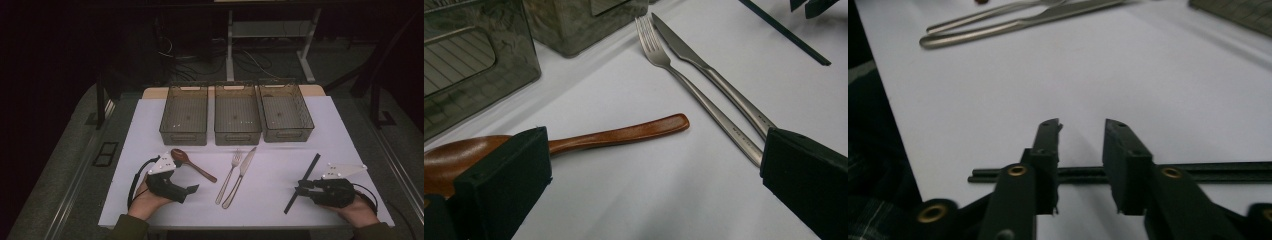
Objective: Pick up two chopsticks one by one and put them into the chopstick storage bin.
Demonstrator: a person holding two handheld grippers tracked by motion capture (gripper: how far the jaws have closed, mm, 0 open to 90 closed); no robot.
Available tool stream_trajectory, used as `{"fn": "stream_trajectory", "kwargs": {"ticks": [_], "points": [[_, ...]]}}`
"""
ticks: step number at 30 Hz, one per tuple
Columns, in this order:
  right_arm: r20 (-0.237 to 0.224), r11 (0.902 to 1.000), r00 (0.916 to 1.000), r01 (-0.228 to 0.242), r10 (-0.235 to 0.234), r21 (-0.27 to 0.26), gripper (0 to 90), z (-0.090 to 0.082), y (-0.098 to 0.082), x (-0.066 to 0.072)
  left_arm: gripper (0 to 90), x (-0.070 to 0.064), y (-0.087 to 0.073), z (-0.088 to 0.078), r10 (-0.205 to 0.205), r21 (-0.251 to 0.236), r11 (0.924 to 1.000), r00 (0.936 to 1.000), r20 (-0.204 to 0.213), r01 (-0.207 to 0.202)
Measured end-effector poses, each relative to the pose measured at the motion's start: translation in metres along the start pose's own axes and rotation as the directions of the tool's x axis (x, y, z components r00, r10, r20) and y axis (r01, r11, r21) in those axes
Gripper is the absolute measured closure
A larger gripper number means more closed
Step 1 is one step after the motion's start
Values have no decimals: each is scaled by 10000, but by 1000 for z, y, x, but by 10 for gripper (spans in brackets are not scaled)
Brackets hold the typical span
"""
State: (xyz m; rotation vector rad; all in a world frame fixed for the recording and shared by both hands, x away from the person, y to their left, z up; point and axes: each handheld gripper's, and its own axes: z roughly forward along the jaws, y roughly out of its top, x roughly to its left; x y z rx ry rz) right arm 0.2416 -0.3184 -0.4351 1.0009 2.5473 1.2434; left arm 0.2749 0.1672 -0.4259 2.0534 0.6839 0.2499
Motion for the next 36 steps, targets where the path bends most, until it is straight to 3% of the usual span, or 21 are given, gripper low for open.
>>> {"fn": "stream_trajectory", "kwargs": {"ticks": [9, 22, 36], "points": [[-556, 9971, 9981, 298, -259, 704, 887, 3, -1, 2, 0, -2, -2, 0, -28, 85, 10000, 10000, 7, 28], [-1083, 9865, 9928, 679, -520, 1490, 889, 16, -4, 6, 0, -2, -3, 1, -55, 62, 10000, 10000, 42, 55], [-1200, 9851, 9893, 1000, -833, 1401, 889, 27, 3, 11, 0, -1, -3, 1, -46, 50, 10000, 10000, 67, 45]]}}
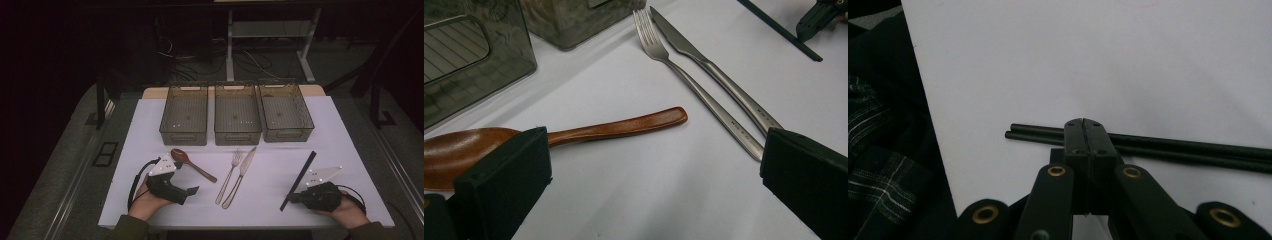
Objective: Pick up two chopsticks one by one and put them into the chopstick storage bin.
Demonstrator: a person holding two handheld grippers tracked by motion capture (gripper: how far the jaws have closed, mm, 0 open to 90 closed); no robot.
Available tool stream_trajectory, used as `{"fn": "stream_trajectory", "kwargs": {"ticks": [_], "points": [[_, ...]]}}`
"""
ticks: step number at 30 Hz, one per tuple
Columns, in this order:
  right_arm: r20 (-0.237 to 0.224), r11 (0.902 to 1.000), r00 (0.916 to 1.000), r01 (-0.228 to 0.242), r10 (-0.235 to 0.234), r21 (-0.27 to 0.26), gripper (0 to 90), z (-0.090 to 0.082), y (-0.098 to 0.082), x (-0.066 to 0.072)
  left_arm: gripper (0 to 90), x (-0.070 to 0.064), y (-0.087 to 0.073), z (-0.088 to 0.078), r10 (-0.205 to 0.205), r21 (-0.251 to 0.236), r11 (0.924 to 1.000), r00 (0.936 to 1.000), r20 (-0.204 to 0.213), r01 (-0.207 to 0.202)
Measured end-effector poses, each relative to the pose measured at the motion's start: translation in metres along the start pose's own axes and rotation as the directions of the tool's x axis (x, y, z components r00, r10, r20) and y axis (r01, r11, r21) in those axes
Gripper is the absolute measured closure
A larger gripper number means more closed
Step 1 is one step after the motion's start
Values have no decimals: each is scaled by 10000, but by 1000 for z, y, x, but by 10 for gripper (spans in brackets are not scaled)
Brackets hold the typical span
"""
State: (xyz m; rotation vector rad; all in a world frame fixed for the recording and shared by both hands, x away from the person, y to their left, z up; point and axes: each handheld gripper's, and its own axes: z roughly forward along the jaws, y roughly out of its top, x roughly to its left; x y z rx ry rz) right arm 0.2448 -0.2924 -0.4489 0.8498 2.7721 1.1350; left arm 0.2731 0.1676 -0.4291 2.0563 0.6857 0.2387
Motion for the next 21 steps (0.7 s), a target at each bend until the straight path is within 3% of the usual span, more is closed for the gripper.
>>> {"fn": "stream_trajectory", "kwargs": {"ticks": [21], "points": [[-86, 9999, 10000, 12, -13, -167, 889, 16, 16, -3, 0, 0, 0, 0, -93, -85, 9999, 10000, 31, 93]]}}
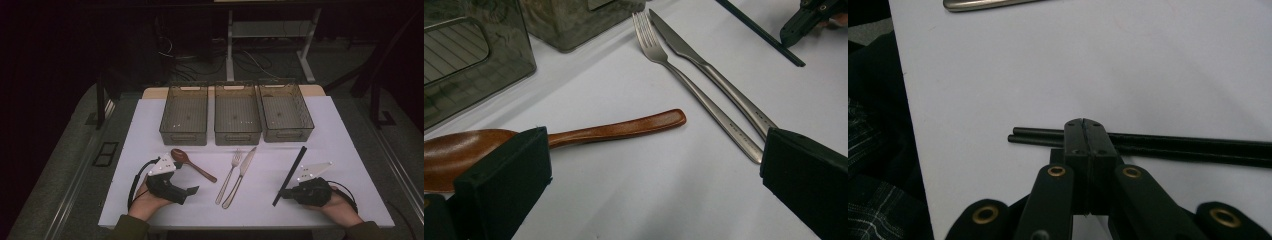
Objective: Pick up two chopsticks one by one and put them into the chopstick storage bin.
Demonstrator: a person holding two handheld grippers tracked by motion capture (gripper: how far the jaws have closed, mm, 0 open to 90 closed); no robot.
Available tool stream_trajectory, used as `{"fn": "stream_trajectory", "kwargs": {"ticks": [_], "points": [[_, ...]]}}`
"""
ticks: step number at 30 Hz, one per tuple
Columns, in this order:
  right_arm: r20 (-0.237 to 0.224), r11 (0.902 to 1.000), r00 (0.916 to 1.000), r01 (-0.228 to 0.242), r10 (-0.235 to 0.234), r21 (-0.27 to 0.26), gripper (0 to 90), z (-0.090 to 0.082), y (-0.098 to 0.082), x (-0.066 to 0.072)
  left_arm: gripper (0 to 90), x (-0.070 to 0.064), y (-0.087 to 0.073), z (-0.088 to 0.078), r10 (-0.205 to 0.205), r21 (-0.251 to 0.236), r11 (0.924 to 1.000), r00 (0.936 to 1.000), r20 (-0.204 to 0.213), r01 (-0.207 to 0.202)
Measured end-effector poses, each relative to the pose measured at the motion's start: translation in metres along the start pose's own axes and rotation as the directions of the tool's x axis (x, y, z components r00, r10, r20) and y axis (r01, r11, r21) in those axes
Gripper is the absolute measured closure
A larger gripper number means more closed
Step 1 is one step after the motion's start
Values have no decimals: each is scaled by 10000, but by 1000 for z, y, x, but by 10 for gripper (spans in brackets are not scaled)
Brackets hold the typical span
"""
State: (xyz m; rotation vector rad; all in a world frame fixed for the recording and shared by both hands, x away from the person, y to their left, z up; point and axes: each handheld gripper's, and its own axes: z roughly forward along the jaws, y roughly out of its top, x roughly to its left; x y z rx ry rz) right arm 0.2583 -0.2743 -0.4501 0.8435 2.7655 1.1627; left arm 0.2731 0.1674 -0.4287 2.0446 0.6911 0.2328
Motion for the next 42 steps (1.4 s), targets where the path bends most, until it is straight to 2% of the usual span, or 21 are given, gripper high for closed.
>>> {"fn": "stream_trajectory", "kwargs": {"ticks": [23, 42], "points": [[-16, 9997, 9998, 174, -174, -160, 889, 20, 20, -2, 0, 0, 0, -1, -15, -27, 10000, 10000, -30, 15], [83, 9990, 9995, 318, -315, -317, 890, 40, 42, -10, 0, 0, 0, 0, -10, -4, 10000, 10000, -31, 10]]}}
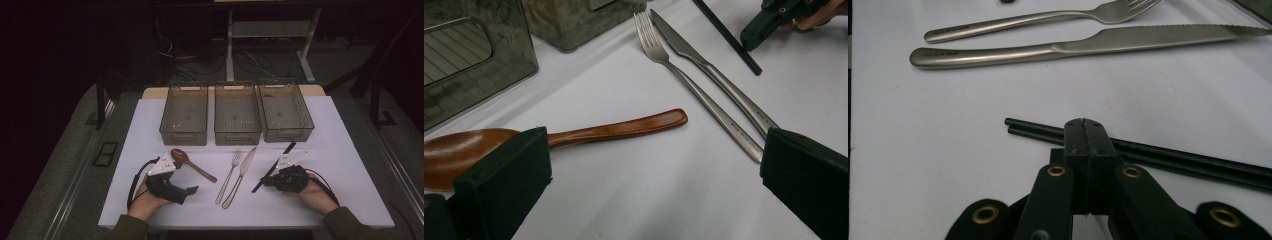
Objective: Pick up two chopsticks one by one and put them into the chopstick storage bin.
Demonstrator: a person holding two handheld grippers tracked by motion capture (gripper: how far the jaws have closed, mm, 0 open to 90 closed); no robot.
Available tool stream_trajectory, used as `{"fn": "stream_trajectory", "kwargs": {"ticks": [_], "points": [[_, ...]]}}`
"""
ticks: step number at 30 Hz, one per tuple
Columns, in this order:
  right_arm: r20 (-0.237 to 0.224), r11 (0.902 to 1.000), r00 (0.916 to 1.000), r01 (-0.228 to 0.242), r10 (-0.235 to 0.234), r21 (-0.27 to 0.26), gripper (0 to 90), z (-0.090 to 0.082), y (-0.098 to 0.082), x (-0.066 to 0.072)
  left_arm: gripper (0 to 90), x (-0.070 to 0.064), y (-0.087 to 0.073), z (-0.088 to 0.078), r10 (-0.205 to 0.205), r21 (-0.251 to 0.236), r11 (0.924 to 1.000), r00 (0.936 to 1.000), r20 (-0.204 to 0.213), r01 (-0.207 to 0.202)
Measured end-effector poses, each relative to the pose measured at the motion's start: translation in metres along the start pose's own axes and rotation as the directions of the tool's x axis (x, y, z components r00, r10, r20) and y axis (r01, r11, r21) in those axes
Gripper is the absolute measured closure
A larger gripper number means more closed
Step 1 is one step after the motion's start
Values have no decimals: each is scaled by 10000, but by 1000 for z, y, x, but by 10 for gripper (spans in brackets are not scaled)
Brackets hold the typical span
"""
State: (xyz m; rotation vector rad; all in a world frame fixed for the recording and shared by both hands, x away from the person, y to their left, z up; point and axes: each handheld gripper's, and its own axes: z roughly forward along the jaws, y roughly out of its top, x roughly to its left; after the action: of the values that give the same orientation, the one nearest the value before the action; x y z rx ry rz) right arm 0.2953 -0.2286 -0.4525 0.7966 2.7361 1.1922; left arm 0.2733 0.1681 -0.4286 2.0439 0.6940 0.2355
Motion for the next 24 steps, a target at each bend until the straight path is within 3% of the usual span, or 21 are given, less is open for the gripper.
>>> {"fn": "stream_trajectory", "kwargs": {"ticks": [24], "points": [[192, 9998, 9998, -69, 72, -170, 890, 19, 20, -13, 0, 0, -1, 0, 20, 35, 10000, 10000, 12, -20]]}}
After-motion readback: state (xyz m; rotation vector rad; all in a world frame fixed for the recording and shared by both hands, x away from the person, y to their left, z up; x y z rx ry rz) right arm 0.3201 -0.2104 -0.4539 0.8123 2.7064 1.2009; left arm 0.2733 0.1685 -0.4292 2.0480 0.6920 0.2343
